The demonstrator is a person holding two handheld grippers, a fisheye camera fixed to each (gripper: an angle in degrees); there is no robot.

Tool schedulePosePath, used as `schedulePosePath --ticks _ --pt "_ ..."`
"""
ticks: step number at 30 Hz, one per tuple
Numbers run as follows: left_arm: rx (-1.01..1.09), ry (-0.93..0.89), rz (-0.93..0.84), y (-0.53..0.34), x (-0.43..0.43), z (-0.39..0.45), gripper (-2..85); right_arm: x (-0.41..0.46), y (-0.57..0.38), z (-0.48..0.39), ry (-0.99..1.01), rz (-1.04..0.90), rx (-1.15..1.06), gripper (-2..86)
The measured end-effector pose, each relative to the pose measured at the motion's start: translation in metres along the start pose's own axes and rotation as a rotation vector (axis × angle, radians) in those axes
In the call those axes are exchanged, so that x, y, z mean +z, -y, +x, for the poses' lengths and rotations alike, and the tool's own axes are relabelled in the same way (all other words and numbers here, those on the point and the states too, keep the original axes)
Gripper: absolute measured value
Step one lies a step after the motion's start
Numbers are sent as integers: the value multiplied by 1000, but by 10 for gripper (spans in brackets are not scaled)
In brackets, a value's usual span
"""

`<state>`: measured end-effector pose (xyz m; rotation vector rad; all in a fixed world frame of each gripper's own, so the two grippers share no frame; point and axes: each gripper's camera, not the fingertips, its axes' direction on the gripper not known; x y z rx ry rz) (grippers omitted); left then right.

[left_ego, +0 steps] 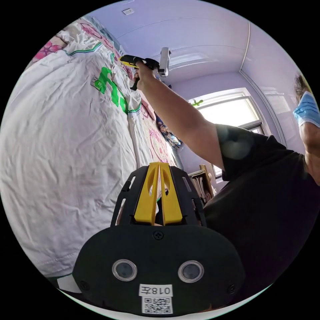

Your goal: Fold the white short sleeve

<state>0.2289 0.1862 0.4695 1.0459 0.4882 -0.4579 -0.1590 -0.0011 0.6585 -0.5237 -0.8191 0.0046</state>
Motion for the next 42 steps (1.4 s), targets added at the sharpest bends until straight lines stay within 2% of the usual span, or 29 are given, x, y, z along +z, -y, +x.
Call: schedulePosePath --ticks 4,9,14,18,23,27,31,35,38,42 --pt "-7 -18 37 3 -14 -20 -10 49 24 4 -81 -103 45 77" --pt "-20 -47 62 2 -22 -41 -10 63 34 7 -73 -85 81 27" --pt "-13 -75 43 -4 -19 -53 -10 60 36 22 -2 -27 204 9" --pt "22 -87 11 -7 -12 -53 -10 41 34 33 134 140 312 6" --pt "28 -73 -14 -10 -6 -63 -10 50 58 9 150 170 225 14" --pt "26 -55 -26 -12 -6 -70 -10 98 74 -2 195 -9 184 58" --pt "24 -50 -20 -15 -13 -79 -10 92 74 -4 263 31 145 103" --pt "23 -61 3 -16 -22 -88 -10 53 60 2 323 156 117 101" --pt "37 -71 6 -14 -24 -91 -10 25 32 -14 395 186 -35 73" --pt "45 -80 -8 -16 -21 -97 -10 36 -6 -67 239 47 -294 70"
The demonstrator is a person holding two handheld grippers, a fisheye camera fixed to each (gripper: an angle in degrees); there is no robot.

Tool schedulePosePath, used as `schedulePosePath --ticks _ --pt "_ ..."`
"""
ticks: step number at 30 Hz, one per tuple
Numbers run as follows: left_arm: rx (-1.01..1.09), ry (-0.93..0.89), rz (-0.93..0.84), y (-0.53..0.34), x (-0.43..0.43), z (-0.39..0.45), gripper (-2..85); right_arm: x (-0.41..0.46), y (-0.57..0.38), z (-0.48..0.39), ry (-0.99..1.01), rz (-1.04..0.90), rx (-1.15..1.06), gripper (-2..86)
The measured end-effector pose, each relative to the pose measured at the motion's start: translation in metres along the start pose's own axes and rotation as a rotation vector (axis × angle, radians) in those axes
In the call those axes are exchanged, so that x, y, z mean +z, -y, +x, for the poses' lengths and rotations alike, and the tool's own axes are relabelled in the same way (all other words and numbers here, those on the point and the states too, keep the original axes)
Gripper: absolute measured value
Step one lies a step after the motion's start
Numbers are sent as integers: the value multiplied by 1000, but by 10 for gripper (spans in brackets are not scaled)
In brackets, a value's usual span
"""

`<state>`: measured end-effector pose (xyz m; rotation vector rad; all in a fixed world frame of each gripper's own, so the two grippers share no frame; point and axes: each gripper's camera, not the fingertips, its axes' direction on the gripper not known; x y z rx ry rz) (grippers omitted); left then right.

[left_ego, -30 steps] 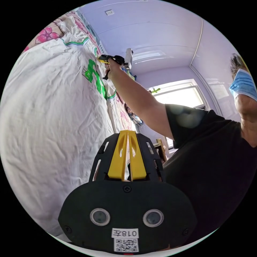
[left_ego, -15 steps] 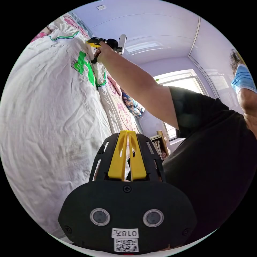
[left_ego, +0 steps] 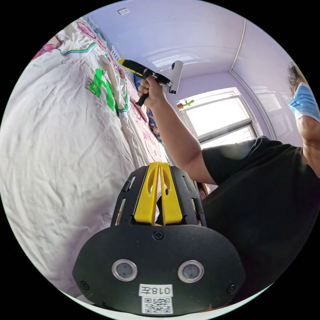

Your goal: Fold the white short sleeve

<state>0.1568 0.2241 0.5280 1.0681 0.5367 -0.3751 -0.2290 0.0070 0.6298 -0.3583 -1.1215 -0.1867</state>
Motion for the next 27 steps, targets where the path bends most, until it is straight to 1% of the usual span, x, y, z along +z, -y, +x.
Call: schedulePosePath --ticks 1,4,6,9,10,15,20,23,25,27 --pt "-1 -1 -8 -1 1 -2 -10 13 -3 -13 -51 -59 -53 70" --pt "7 10 -15 -2 0 -4 -10 47 -4 -30 -143 -181 -121 69" --pt "12 21 -8 -1 -4 -5 -10 63 -2 -35 -210 -234 -131 65" --pt "15 24 6 0 -13 -9 -10 74 -1 -41 -214 -240 -132 43" --pt "12 19 13 0 -17 -12 -10 75 -1 -41 -197 -231 -112 28" --pt "17 5 46 2 -33 -15 -10 66 -3 -36 -94 -172 -12 12" --pt "37 33 98 8 -57 -10 -10 54 -2 -47 -3 -85 -6 15" --pt "38 81 143 9 -77 -4 -10 75 -3 -57 62 -126 -20 27" --pt "32 118 182 9 -95 2 -9 98 -6 -66 90 -198 -38 57" --pt "38 168 222 6 -118 11 -9 102 -7 -72 107 -199 -35 86"
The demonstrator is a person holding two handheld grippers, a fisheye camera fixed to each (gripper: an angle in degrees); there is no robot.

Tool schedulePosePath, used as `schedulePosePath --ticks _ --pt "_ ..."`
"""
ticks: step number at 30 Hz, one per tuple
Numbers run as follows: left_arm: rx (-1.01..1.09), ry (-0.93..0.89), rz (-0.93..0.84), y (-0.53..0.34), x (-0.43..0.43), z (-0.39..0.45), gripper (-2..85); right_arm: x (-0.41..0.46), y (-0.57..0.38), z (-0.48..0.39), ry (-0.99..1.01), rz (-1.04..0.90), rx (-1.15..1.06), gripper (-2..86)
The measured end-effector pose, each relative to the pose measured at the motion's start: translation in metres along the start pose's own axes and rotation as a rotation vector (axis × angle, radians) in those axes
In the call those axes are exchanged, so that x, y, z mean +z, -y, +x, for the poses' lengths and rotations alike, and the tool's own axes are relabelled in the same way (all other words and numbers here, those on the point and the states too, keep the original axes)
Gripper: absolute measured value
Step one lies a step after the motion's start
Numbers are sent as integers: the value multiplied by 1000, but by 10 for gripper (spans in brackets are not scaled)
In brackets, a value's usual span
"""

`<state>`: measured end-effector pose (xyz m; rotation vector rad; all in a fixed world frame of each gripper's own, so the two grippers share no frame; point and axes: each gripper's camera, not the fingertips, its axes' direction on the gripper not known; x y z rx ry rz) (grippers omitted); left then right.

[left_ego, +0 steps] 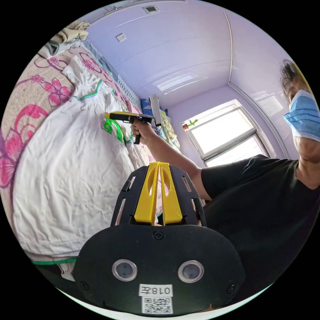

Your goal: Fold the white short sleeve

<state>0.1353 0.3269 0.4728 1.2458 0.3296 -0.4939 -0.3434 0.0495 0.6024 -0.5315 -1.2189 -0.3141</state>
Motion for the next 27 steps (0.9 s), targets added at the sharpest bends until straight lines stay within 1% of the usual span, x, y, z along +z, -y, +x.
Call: schedulePosePath --ticks 1,3,5,6,8,10,12,14,17,21,22,25,27 --pt "4 51 24 1 -19 3 -8 -4 0 -4 25 18 6 103" --pt "9 153 45 1 -48 8 -6 -14 -1 -13 32 59 3 103" --pt "-2 332 57 -1 -90 13 1 -26 -2 -25 -3 91 5 104" --pt "-3 383 56 -2 -99 15 9 -34 -2 -35 -22 115 -2 102" --pt "-2 583 -8 -4 -125 18 48 -43 -1 -53 -29 141 -33 97" --pt "-8 677 -81 -4 -131 14 76 -50 2 -79 -32 162 -70 88" --pt "-6 722 -165 -3 -124 7 98 -51 5 -97 -23 177 -93 83" --pt "7 792 -260 -4 -103 -6 115 -51 11 -114 -15 189 -118 79" --pt "28 933 -302 -6 -79 -26 116 -49 25 -136 -9 198 -158 73" --pt "22 955 -316 -1 -65 -47 109 -47 48 -149 -17 196 -191 69" --pt "20 956 -314 2 -66 -49 93 -47 54 -149 -21 200 -193 67" --pt "-2 853 -280 10 -76 -55 28 -48 72 -144 -49 218 -174 63" --pt "-24 848 -293 14 -76 -64 11 -48 84 -138 -78 236 -149 62"
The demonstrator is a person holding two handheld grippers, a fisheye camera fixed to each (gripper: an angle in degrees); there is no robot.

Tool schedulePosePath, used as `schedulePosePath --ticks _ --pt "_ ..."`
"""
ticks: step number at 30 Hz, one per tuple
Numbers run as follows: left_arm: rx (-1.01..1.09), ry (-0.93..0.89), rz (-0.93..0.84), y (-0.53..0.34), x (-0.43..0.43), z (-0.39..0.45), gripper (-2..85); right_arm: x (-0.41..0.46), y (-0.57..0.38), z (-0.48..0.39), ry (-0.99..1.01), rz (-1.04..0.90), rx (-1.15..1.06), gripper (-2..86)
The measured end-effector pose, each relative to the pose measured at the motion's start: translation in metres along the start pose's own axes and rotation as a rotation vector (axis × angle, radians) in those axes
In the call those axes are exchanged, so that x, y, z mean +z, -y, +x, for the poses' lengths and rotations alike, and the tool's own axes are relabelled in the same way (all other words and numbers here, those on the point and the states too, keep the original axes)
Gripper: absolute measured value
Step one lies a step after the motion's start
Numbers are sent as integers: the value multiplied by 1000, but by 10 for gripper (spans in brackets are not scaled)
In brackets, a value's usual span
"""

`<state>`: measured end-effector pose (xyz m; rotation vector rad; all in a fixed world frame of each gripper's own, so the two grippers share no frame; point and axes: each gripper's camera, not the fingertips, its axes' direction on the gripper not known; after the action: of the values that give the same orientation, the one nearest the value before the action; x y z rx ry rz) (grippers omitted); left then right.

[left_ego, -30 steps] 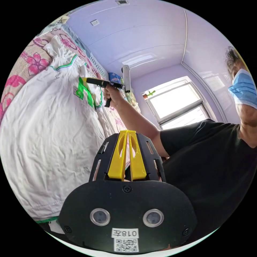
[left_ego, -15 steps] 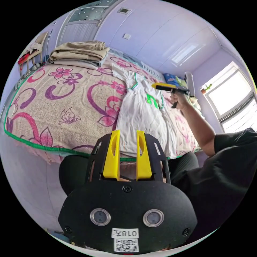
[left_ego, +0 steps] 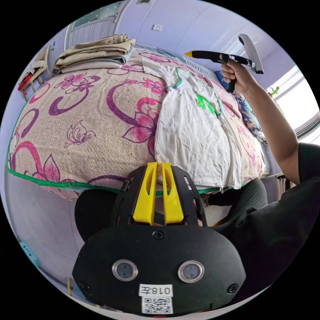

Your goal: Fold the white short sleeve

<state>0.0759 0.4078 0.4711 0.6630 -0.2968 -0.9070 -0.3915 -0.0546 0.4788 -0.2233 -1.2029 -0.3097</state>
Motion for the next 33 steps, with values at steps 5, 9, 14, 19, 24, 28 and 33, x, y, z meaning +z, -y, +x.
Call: schedulePosePath --ticks 5,9,14,19,24,28,33 --pt "32 -56 -18 12 3 -16 -8 20 32 28 -111 -3 92 65" --pt "18 -157 15 16 -9 -36 -9 73 70 40 -90 -164 28 105" --pt "-16 -323 49 18 -25 -67 -10 144 99 32 -51 -352 -93 121" --pt "4 -385 56 21 -31 -70 -9 171 106 54 -33 -446 -77 99" --pt "30 -456 62 30 -31 -64 -9 151 110 94 64 -479 -10 14" --pt "40 -500 70 38 -34 -52 -9 113 108 141 142 -386 173 7" --pt "124 -579 83 56 -42 -11 -9 40 73 218 262 -169 558 5"
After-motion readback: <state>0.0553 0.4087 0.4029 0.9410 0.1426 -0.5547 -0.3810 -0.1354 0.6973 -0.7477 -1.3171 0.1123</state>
